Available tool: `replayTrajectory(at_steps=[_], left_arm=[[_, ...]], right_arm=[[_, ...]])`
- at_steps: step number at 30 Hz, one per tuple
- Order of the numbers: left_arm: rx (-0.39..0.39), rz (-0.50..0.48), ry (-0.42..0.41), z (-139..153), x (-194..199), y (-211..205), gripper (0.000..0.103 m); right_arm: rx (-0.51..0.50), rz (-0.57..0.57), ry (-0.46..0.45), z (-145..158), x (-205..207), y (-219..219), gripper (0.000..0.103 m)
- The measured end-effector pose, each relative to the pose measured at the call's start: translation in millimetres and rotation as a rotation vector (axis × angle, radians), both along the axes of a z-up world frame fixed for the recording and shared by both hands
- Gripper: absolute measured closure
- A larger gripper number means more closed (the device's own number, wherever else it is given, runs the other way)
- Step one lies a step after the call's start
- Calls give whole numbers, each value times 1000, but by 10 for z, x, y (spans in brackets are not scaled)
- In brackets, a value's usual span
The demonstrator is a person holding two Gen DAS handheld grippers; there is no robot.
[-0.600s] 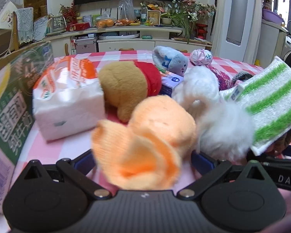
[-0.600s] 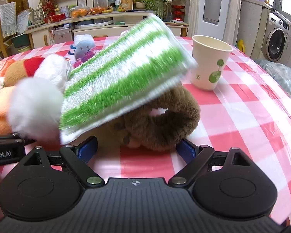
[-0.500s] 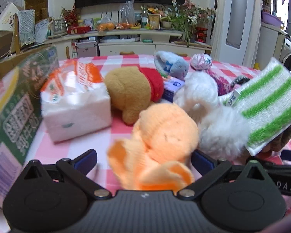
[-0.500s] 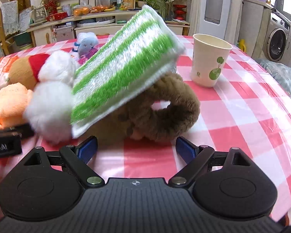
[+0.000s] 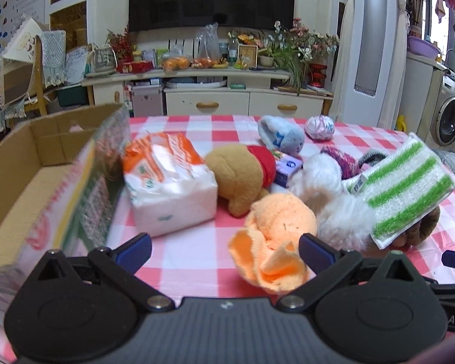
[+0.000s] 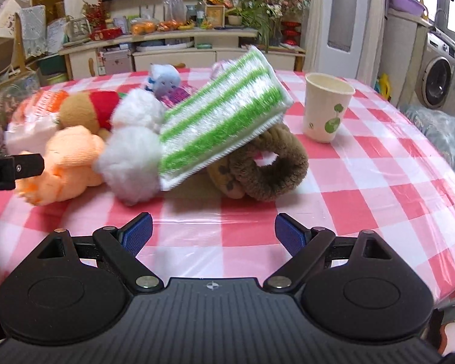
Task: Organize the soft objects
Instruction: 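Move the right tool to the green striped sponge while the left tool approaches the orange plush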
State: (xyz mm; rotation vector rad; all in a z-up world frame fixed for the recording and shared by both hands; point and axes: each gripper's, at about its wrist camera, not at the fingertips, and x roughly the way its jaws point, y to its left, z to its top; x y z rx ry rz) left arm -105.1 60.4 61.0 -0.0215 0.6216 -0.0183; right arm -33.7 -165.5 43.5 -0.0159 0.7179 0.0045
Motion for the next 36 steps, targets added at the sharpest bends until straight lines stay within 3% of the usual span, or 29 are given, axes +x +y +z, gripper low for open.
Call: replayTrajectory(at_steps=[17,28,36], left_arm=[[5,72,-97,435,-527,663,1],[-44,133,-124,489,-679,1024,1],[-78,128,-151,488,-720,1056,1]], right_arm=[[28,179,-136,228,-255,157,0],[69,250,-256,266,-513,12,0],[22,254,-346,258,-649,-129,0]])
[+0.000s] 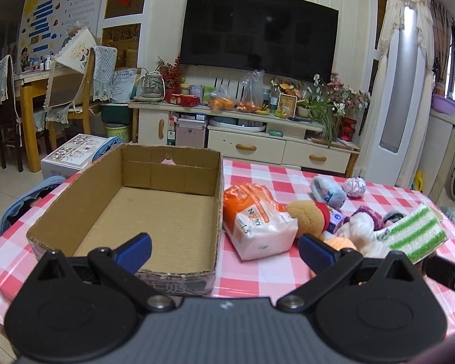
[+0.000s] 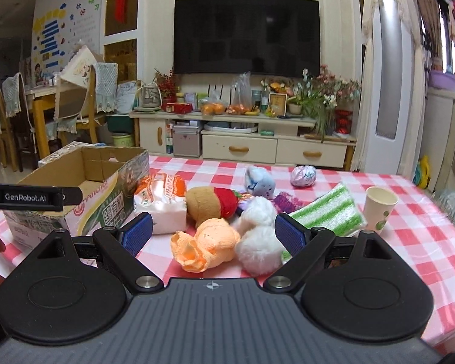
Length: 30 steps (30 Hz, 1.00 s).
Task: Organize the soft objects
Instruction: 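Move the right tool to the green striped sponge while the left tool approaches the orange plush, then close the right tool on the sponge while the left tool grasps the orange plush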
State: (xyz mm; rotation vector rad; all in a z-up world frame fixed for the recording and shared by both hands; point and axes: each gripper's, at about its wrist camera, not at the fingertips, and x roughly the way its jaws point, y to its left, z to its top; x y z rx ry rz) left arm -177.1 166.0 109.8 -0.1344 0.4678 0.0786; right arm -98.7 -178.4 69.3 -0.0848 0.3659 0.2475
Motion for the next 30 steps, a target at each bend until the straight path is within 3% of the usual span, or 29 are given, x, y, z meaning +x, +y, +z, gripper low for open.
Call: replayTrajectory(at_steps=[8,14,17,24,30], left_arm=[[4,-58,0,-22,67,-235,1],[73,-217,45,-116,208,-691,1],[123,-280,65,-235,301,-876,1],[150,-349,131,-461,679,-1127,4],[140,-399,202,-648,1036,-1247,15]], right_arm=[[23,-84,17,-31,90,-215,0],[129,-220,68,-174,228,-669,0],[136,-263,85,-284,305,-845,0],[162,-257,119,-433,362,-1081,0],[218,-218,115,-361,487,-1066,0]])
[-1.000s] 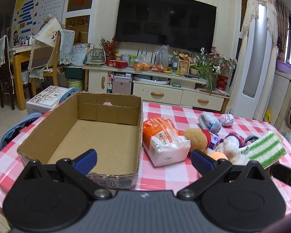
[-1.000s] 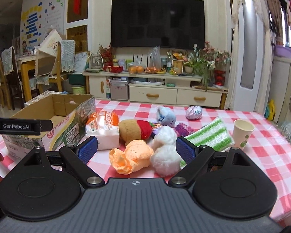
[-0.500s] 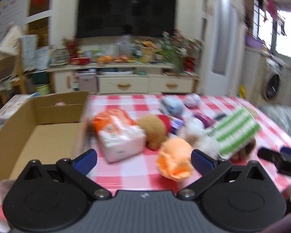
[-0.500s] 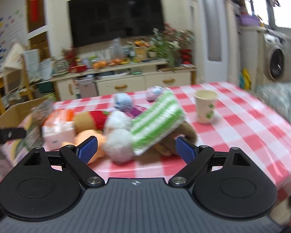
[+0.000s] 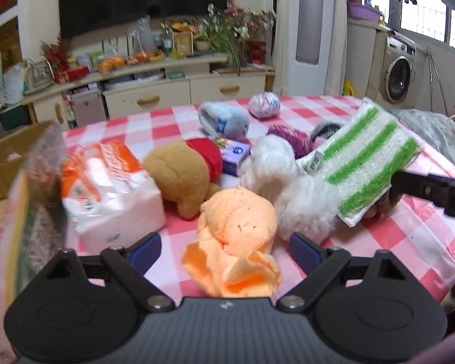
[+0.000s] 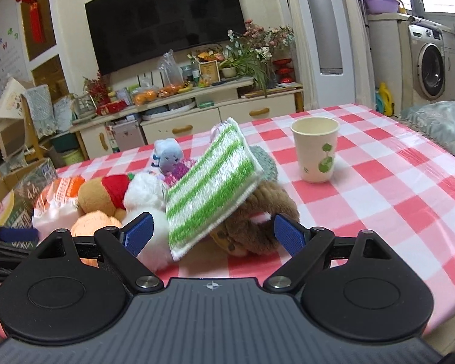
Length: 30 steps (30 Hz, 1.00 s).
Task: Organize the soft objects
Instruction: 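Close the right tool on the sponge while the left tool grasps the orange plush, then carry the sponge in the right tool while the left tool carries the orange plush over the box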
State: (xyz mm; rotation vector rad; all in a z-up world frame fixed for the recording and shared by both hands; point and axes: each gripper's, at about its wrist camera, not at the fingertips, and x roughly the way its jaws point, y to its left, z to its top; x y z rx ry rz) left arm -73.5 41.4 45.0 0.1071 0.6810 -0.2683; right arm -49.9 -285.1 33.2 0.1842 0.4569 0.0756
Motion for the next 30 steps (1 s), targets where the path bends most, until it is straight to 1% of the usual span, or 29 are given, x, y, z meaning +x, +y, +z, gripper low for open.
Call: replayTrajectory(at_steps=[6,7,8,9,11,14,17,20,21,23,24,25,27,30], left_arm=[[-19,-42,38,-86,195,-79,24],[-19,-42,46,-100,230,-85,29],[-23,-40,56,-113,256,-85,34],[-32,-36,69,-125,281,-81,36],[-50,-29,80,-131,307,-76,37],[-52,-26,92,-111,326,-67,40],[-70,-12,102,-84,319,-49,43],[-70,-5,103,-75,327,-18,45],[-75,1,103,-70,322,-6,45],[-84,6,103,-49,313,16,46],[-89,7,100,-30,309,32,46],[-95,6,94,-7,293,39,46],[-104,1,79,47,266,62,46],[-117,-1,53,138,224,102,46]], right_arm=[[47,-11,-4,32,120,-12,0],[57,-12,-4,36,134,-15,2],[63,-12,-7,42,129,-16,6],[64,-11,-9,51,111,-14,8],[70,-3,-10,58,87,21,19],[74,16,-9,40,45,98,29],[87,41,8,16,22,161,36],[159,64,48,-14,19,153,41],[161,69,59,-18,11,173,43],[144,72,78,-14,-6,241,61],[147,74,89,3,29,274,66],[152,75,96,33,41,297,73],[142,76,101,79,-15,340,77],[99,82,97,177,-59,448,78]])
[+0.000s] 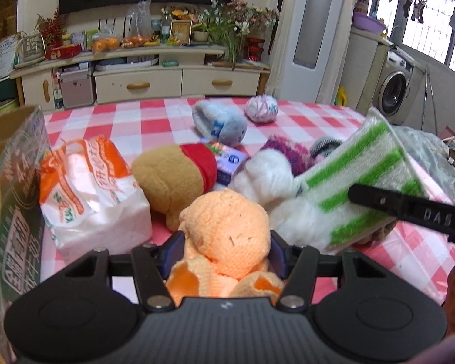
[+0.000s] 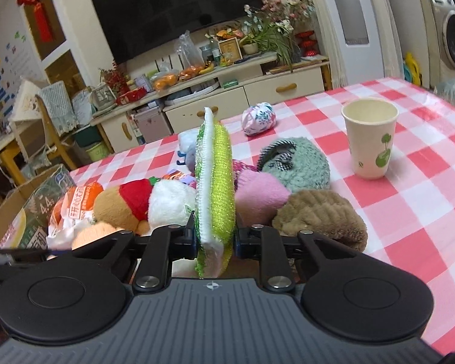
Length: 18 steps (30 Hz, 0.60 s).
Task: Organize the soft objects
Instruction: 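Carry the sponge in the right tool while the left tool carries the orange plush over the box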
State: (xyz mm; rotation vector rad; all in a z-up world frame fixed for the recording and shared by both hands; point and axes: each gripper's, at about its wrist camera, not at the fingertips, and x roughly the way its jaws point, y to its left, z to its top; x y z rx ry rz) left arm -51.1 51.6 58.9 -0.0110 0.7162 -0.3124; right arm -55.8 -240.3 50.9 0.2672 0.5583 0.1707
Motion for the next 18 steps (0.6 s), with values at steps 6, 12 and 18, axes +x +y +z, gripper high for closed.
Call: replayTrajectory(at_steps=[6,12,18], left_arm=[[-34,3,-50,159,-85,100,46],[-80,27,-97,344,-129,282,46],[-112,92,-149,522,-190,565,46]], right_arm=[[-97,1,-56,254,-187,171,79],[-108,15,-109,557,-354,275,79],[-62,76,-143,872,-415,464,79]])
